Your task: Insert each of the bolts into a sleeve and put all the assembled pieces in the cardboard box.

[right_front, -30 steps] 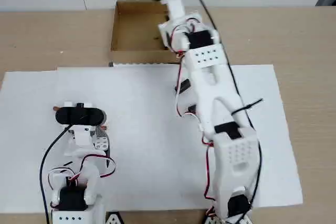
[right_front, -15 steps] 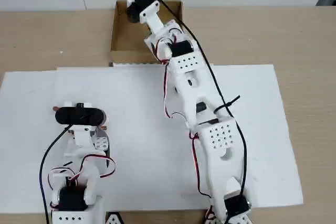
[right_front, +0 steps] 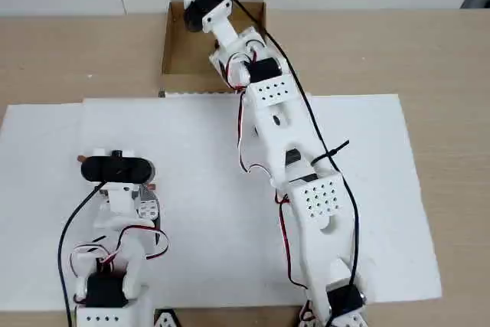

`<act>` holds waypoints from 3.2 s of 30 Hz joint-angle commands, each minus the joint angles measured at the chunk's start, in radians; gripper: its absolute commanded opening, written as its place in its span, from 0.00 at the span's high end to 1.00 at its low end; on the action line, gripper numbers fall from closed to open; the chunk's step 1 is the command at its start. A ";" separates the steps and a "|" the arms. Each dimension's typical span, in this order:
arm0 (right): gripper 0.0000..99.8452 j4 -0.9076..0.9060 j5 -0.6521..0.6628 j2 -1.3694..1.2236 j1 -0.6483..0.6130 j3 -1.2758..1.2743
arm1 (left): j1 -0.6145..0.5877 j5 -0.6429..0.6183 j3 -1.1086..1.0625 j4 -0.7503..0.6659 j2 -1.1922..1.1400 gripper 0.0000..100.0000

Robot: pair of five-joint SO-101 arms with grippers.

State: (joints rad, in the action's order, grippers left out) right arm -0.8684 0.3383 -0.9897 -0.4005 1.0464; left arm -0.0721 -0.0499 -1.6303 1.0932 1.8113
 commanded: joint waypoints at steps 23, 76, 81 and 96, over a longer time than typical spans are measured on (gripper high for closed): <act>1.00 -0.849 -0.269 0.565 0.007 0.041 | -0.003 0.003 0.004 -0.021 0.009 0.99; 0.99 -0.656 -0.853 0.553 0.050 -0.563 | -0.005 0.003 0.004 -0.021 0.009 0.99; 0.99 -0.664 -0.855 0.559 0.050 -0.563 | -0.003 0.003 0.004 -0.021 0.009 0.99; 0.72 -0.645 -0.859 0.555 0.048 -0.563 | -0.003 0.003 0.004 -0.021 0.009 0.99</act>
State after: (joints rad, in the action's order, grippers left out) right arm -1.5390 -0.5132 -0.4450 -0.3560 0.4772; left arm -0.0721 -0.0499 -1.6303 1.0932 1.8113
